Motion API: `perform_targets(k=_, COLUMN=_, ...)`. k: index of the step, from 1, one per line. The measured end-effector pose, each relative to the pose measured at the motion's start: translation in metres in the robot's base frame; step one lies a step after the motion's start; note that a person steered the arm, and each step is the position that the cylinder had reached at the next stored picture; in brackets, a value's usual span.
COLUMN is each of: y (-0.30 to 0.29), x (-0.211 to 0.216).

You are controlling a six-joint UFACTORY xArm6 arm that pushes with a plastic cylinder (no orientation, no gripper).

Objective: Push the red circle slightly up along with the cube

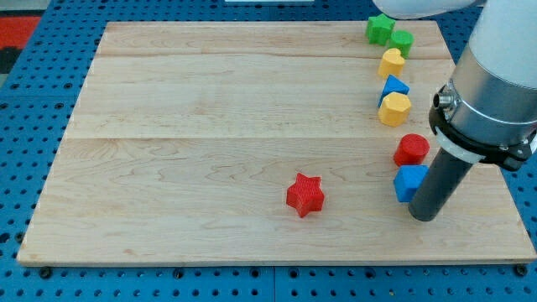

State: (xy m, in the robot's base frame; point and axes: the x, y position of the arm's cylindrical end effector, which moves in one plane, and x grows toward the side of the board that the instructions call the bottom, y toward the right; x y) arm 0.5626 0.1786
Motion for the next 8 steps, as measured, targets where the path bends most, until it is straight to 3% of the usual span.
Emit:
perform_targets(k=6, y=0.003, x=-0.010)
perform_targets(k=8, y=0.003, x=-0.037)
